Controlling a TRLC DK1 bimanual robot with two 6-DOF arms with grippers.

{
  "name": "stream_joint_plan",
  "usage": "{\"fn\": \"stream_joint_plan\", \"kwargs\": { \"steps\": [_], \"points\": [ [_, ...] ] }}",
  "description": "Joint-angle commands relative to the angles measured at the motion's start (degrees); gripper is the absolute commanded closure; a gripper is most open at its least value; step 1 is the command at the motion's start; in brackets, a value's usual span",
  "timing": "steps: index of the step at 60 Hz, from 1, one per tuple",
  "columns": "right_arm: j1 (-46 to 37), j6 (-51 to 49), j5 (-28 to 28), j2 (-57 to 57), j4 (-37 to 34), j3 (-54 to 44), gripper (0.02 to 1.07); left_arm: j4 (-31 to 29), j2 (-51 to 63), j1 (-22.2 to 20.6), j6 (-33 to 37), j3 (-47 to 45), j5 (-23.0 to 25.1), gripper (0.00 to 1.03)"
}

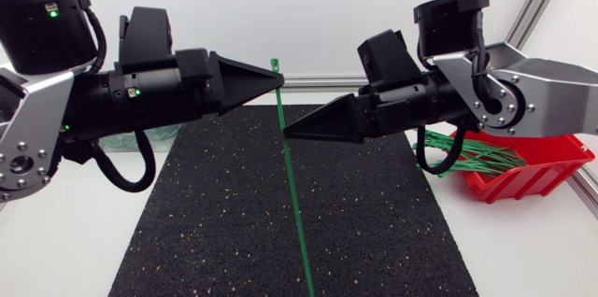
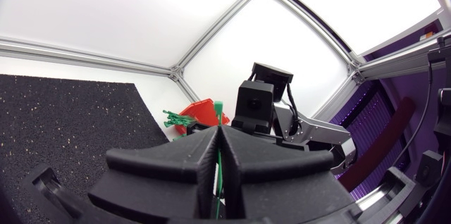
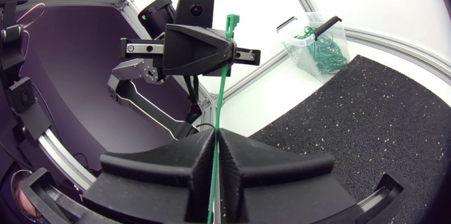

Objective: Take a green cable tie from the red box, thread the tail through the head to close it, then place it in the transparent bin on the left.

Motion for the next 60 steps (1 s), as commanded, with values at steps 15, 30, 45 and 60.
{"fn": "stream_joint_plan", "kwargs": {
  "steps": [15,30,45,60],
  "points": [
    [0.69,-0.99,1.66,-1.55,-0.15,-2.01,0.57,-4.78,-1.29,0.85,2.84,2.20,1.05,0.99],
    [2.01,-11.18,8.61,-3.39,-5.86,-2.27,0.47,-10.93,0.82,6.30,2.92,6.15,5.44,0.99],
    [1.22,-27.18,17.57,0.04,-15.09,-0.07,0.22,-13.22,7.06,15.44,-0.33,10.37,15.20,0.99],
    [2.63,-49.41,26.71,-0.14,-17.64,0.36,0.05,-13.39,10.14,20.27,0.55,11.07,22.14,0.99]
  ]
}}
